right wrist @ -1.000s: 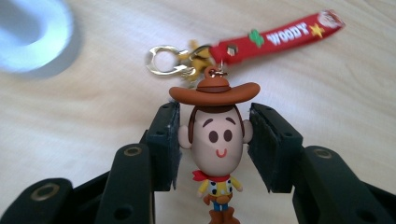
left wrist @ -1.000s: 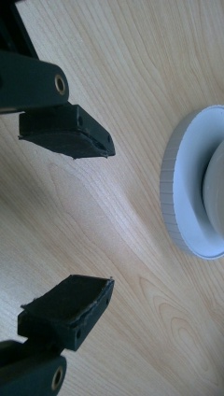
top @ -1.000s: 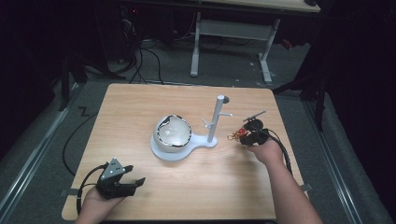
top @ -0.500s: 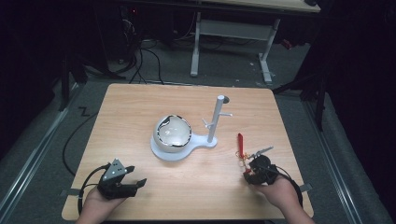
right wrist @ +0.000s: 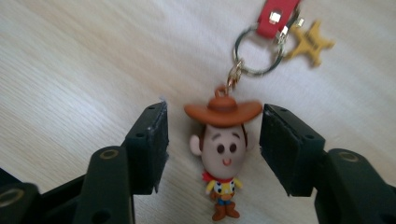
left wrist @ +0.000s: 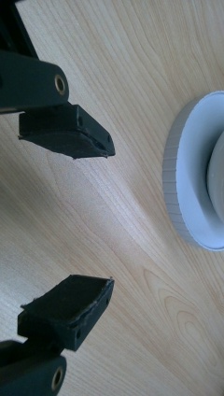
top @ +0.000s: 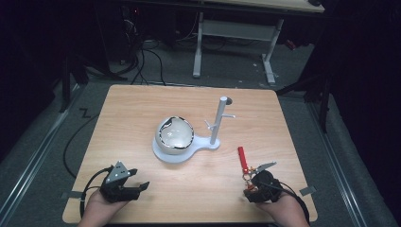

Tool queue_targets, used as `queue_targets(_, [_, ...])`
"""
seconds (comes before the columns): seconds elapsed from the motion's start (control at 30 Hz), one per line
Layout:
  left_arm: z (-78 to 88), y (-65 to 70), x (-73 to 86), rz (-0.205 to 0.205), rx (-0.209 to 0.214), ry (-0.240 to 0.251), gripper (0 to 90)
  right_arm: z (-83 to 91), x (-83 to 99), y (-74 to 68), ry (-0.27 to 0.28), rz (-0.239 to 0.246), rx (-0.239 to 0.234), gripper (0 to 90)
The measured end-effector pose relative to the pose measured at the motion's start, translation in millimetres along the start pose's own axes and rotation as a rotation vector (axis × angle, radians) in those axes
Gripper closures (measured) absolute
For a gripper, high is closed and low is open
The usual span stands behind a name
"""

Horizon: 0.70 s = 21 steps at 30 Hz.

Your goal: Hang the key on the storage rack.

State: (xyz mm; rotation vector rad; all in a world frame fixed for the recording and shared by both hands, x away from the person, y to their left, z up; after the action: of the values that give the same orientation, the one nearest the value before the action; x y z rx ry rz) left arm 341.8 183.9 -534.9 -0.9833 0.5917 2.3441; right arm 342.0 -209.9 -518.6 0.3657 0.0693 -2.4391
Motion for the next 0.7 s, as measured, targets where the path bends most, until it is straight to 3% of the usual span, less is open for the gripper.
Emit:
queue_targets(0.1, [0.1,0.1,-0.5,-0.001,0.002,0.001,30.6,7.5,-14.5,4.1,0.002,0.004,0.018,41.0])
queue_targets(0.13, [0.1,0.5,-0.5,-0.003,0.003,0.001,30.6,8.6,-25.3,9.7,-0.015,-0.033,0.031,41.7])
queue_targets(0.17, [0.1,0.5,-0.5,-0.003,0.003,0.001,30.6,8.6,-25.3,9.7,-0.015,-0.033,0.031,41.7])
queue_targets(0.2, [0.5,0.8,-0.5,-0.008,0.004,-0.001,30.6,7.6,-36.2,15.3,-0.038,-0.082,0.032,43.6])
queue_targets(0.27, [0.5,0.8,-0.5,-0.009,0.004,-0.001,30.6,5.7,-41.8,18.2,-0.044,-0.097,0.03,44.5])
queue_targets(0.47, [0.4,0.4,0.0,-0.015,0.006,-0.002,30.6,-10.9,-67.1,35.7,-0.132,-0.191,0.014,52.9])
queue_targets(0.53, [0.5,0.4,0.2,-0.018,0.006,-0.003,30.6,-17.9,-71.8,41.2,-0.161,-0.197,0.027,54.6])
queue_targets(0.6, [0.6,0.5,0.2,-0.02,0.007,-0.003,30.6,-26.3,-77.6,46.8,-0.189,-0.233,0.028,56.9])
queue_targets(0.7, [0.9,0.6,0.0,-0.022,0.008,-0.001,30.6,-33.6,-79.7,50.3,-0.218,-0.233,0.024,59.3])
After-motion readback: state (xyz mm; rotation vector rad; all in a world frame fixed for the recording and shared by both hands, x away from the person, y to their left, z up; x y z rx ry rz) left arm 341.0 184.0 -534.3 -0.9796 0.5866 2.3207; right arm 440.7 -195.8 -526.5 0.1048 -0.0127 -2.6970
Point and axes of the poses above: each handheld gripper's, and its own axes: z roughly backward along the jaws, x roughly out of its underside, y roughly to its right, the point moved 9 cm from there along -z, roughly forward along the jaws, and after that the axes turned 4 degrees about z, right-handed, at the moved point
